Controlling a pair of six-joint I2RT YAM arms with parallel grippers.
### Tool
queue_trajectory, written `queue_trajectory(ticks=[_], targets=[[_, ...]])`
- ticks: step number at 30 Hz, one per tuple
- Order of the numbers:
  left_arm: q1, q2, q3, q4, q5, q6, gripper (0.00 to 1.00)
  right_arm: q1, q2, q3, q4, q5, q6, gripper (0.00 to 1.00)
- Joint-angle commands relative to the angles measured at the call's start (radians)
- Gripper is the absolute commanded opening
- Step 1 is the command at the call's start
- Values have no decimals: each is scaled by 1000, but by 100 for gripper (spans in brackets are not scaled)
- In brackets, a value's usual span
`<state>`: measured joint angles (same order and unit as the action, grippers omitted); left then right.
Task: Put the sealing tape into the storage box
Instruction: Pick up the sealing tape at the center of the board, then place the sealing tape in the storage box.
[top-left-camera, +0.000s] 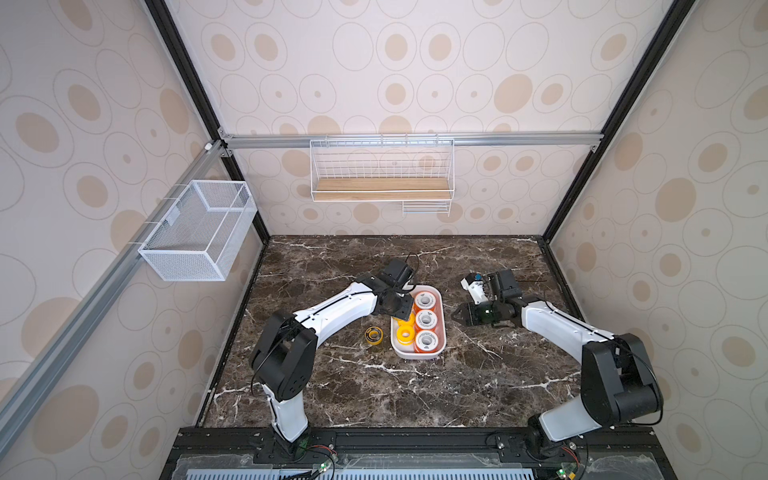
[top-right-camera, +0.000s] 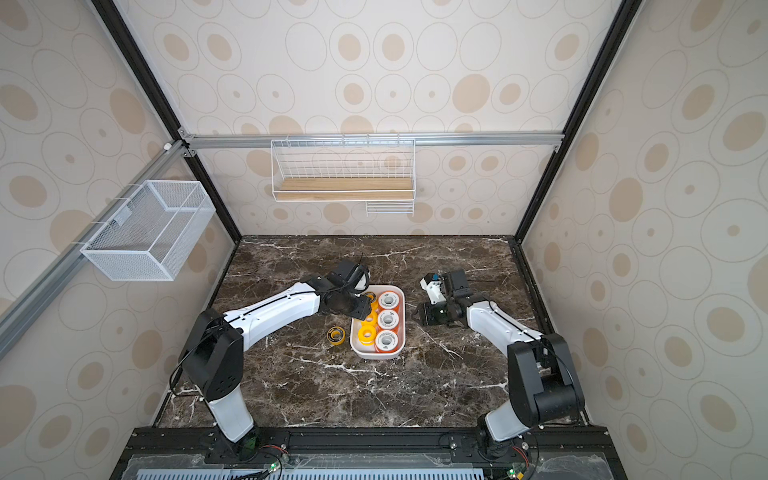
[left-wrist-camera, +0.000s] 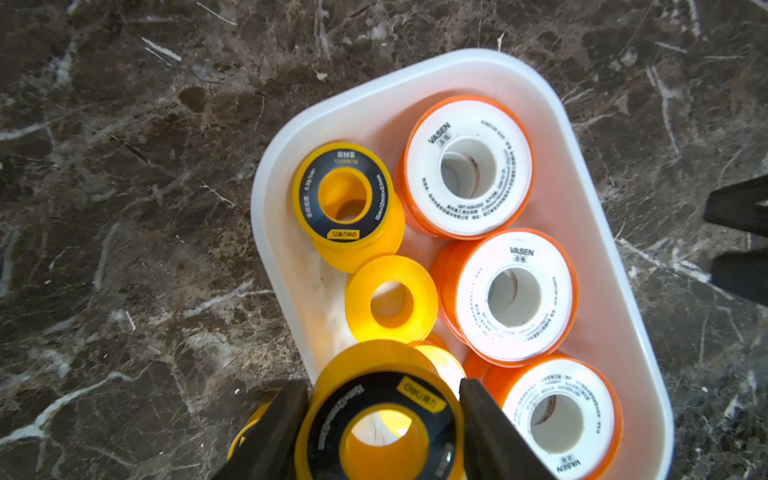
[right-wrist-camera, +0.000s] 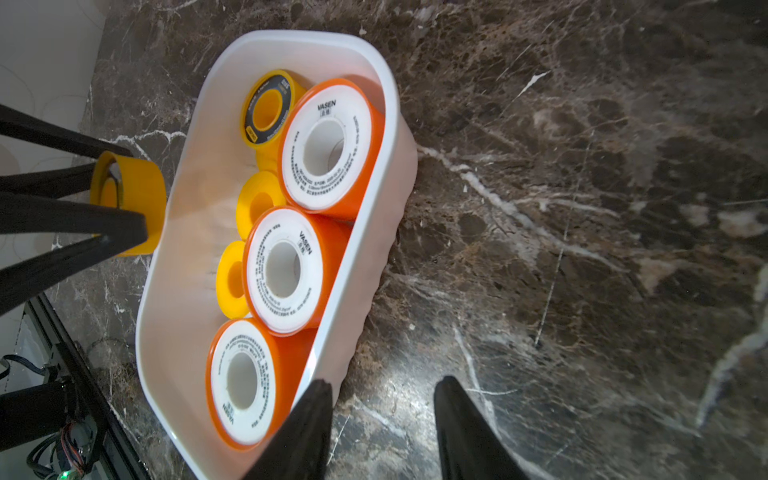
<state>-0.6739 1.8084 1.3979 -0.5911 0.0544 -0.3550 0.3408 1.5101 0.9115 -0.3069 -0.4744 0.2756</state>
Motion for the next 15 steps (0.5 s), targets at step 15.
queue_trajectory(ticks=[15], targets=[[-24, 133, 131, -95, -21, 80, 55, -7, -36, -23, -1, -24, -26, 46]])
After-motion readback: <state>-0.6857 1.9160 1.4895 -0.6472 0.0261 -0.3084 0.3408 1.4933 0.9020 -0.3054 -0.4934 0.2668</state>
